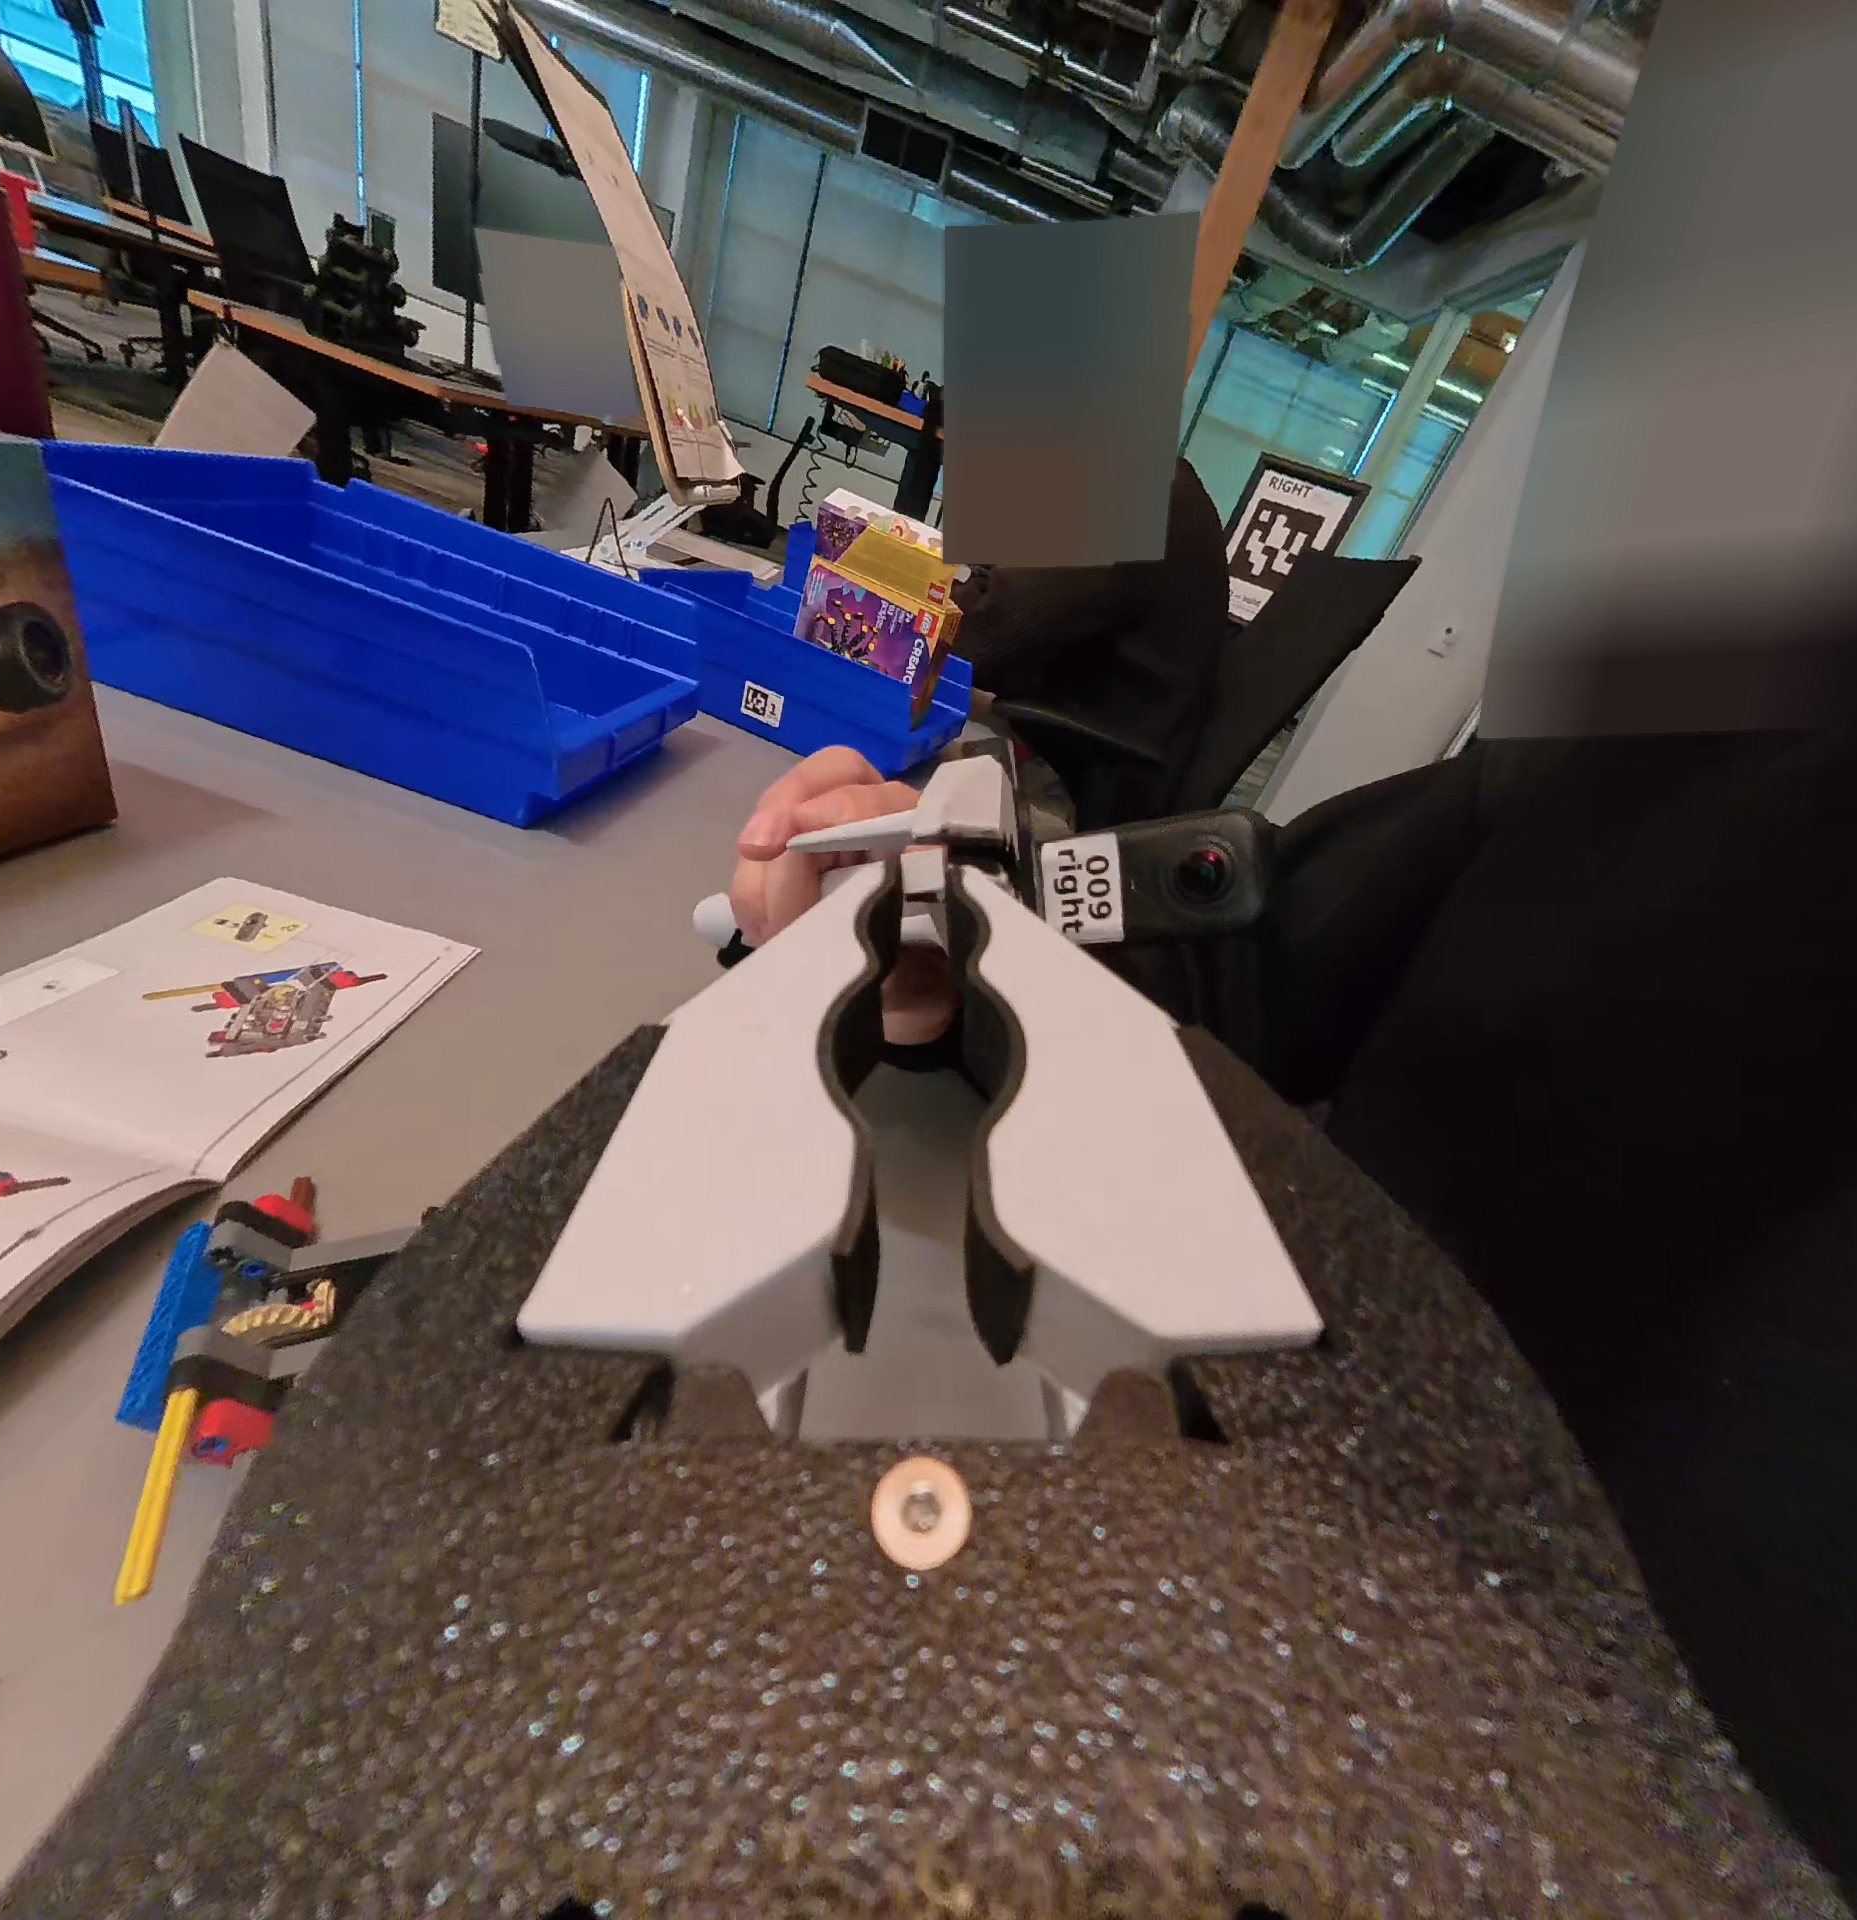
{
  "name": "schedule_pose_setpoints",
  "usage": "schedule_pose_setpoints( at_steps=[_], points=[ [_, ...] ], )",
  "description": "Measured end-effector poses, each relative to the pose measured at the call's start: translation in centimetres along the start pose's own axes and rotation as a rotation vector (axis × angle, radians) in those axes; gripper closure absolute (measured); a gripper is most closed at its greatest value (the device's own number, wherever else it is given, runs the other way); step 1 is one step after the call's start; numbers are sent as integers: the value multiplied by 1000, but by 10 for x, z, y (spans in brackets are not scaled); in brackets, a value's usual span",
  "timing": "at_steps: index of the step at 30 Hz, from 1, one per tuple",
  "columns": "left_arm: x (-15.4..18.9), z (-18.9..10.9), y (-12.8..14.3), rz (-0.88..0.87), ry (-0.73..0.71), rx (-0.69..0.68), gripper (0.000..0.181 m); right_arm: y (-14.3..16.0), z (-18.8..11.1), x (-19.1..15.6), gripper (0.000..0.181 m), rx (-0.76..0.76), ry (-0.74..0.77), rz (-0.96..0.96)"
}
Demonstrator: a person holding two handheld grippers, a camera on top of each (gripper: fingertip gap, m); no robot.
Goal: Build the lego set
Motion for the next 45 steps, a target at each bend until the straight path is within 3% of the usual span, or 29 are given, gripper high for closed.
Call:
schedule_pose_setpoints(
  at_steps=[10, 16, 18, 23, 26, 28, 34, 38, 45],
  points=[
    [-8, -2, 5, 25, -32, 11, 175, 10, 3, -1, 181, 19, -27, 174],
    [-18, -4, 10, 36, -49, 23, 172, 20, 8, -2, 181, 27, -102, 402],
    [-23, -8, 14, 107, -93, -11, 153, 30, 11, -5, 181, 1, -187, 574],
    [-42, -25, 28, 501, -322, -83, 150, 65, 20, -21, 181, -163, -394, 1262],
    [-40, -24, 43, 691, -354, -147, 151, 68, 24, -33, 181, -109, -503, 1680],
    [-39, -21, 52, 772, -365, -188, 153, 66, 25, -38, 181, -68, -544, 1826],
    [-38, -17, 61, 863, -364, -236, 165, 75, 18, -41, 181, -54, -498, 2019],
    [-39, -13, 65, 878, -348, -263, 175, 73, 17, -45, 181, -14, -550, 2112],
    [-40, -8, 67, 887, -368, -269, 176, 78, 12, -48, 180, -33, -558, 2066]
  ],
)
Point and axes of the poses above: each gripper's, where its closed fingertips meet, z out along the fingers, y out of its underside, x = y × z across the jaws, the point moved 5 cm from there along -z, back along the fingers, and after that the axes turned 13 degrees about -y, right-handed, at the moved point
